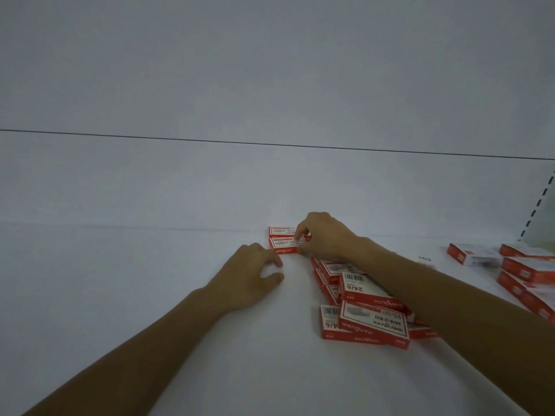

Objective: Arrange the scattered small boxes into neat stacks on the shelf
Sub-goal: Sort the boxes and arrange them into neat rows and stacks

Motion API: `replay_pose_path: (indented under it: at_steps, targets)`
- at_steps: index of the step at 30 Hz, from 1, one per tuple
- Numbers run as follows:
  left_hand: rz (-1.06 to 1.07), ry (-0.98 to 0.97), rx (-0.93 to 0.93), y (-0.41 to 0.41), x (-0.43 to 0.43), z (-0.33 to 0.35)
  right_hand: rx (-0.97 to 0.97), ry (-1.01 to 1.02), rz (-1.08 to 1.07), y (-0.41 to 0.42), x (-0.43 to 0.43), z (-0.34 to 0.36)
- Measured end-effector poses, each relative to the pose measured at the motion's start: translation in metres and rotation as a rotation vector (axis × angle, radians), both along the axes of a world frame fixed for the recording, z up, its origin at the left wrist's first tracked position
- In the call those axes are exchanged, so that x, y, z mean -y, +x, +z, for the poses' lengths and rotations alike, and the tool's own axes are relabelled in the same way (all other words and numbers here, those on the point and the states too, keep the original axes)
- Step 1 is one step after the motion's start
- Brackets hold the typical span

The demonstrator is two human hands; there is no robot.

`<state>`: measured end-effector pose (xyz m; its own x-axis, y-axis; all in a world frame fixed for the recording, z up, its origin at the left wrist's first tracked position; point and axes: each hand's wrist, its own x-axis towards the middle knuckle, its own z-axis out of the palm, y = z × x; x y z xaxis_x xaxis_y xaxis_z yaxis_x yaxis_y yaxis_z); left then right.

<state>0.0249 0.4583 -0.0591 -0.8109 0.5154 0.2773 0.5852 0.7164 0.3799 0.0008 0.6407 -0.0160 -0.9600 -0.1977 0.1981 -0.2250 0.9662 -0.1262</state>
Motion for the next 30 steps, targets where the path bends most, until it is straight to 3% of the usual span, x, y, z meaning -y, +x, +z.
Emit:
replay_pose_path:
  at_steps: [9,16,22,27,30]
  targets:
    - [0.033,0.015,-0.006,0.000,-0.004,0.001,-0.009,0.138,-0.065,-0.008,0.002,-0.001]
    - [0.088,0.126,0.014,0.007,-0.013,0.016,0.033,0.041,-0.055,-0.004,-0.003,0.004]
    - [-0.050,0.140,0.123,0.019,-0.025,0.026,-0.028,-0.146,-0.023,0.015,-0.033,0.031]
    - [-0.163,0.313,0.184,0.042,-0.048,0.038,0.022,-0.171,0.060,0.049,-0.061,0.040]
    - [-0.245,0.279,0.212,0.052,-0.060,0.042,0.015,-0.155,0.074,0.064,-0.068,0.040]
